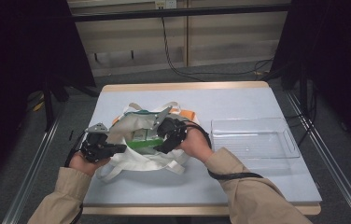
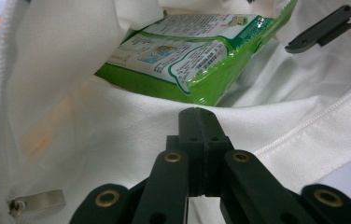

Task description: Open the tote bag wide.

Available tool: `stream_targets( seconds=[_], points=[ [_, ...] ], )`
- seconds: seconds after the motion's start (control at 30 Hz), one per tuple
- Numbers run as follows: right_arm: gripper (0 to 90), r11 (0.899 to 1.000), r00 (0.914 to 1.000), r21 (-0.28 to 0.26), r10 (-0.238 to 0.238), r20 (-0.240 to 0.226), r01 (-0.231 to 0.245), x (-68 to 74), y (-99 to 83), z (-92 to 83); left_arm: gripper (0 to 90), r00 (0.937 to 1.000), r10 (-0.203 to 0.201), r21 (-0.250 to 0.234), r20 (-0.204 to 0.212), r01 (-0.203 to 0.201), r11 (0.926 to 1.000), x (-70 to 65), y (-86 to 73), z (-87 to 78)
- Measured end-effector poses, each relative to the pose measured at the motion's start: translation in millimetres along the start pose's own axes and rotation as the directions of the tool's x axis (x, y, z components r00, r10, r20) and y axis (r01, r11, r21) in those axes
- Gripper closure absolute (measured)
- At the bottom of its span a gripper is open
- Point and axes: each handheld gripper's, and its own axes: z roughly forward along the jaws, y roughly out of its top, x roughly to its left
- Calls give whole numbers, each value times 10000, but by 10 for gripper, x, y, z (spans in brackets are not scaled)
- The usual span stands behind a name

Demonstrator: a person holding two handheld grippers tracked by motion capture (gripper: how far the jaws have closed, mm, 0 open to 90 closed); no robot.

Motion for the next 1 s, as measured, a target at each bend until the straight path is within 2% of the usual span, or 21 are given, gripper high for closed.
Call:
stream_targets(
  seconds=[0.07, 0.13, 0.17, 0.2, 0.23, 0.3, 0.33, 0.43, 0.53, 0.57, 0.7, 1.0],
  points=[
    [510, 9999, 9999, 14, -130, 21, 130, 16, 14, 2, 900, 10000, -4, 4, -4, 4, 10000, 0, 0, 0],
    [682, 9994, 9994, -94, -327, -132, 325, 24, 25, -6, 900, 10000, 41, 30, -11, -41, 10000, 0, 5, -4],
    [751, 9991, 9990, -30, -432, -68, 431, 33, 31, -16, 900, 10000, 22, -15, -4, -22, 10000, -1, 4, -3],
    [844, 9989, 9987, 15, -478, -187, 478, 35, 39, -25, 900, 10000, 6, -32, -31, -6, 10000, -4, 5, -5],
    [895, 9991, 9982, -3, -434, -424, 434, 34, 46, -38, 900, 10000, 2, -35, -40, -2, 10000, -7, 7, -5],
    [900, 9991, 9987, 222, -353, -373, 362, 54, 69, -55, 900, 10000, 36, -34, -3, -36, 10000, -7, 8, -1],
    [900, 9985, 9982, 293, -457, -395, 469, 60, 81, -58, 900, 10000, 61, -21, 8, -61, 10000, -8, 8, 0],
    [900, 9989, 9985, 313, -334, -442, 348, 55, 100, -76, 900, 10000, 53, -84, -33, -54, 10000, -12, 9, -15],
    [900, 9995, 9989, 229, -231, -396, 240, 34, 97, -106, 900, 10000, 65, -137, -23, -65, 9999, -9, 14, -40],
    [900, 9996, 9992, 216, -150, -359, 158, 27, 96, -125, 900, 9999, 95, -172, -129, -97, 9998, -12, 17, -46],
    [900, 9997, 9993, -7, 227, -308, -228, -22, 95, -229, 900, 9999, 121, -217, -121, -124, 9997, -35, 31, -55],
    [900, 9981, 9985, -341, 511, -178, -517, -61, 92, -437, 900, 9995, 303, -160, 132, -301, 9994, -120, 82, -1]
  ],
)
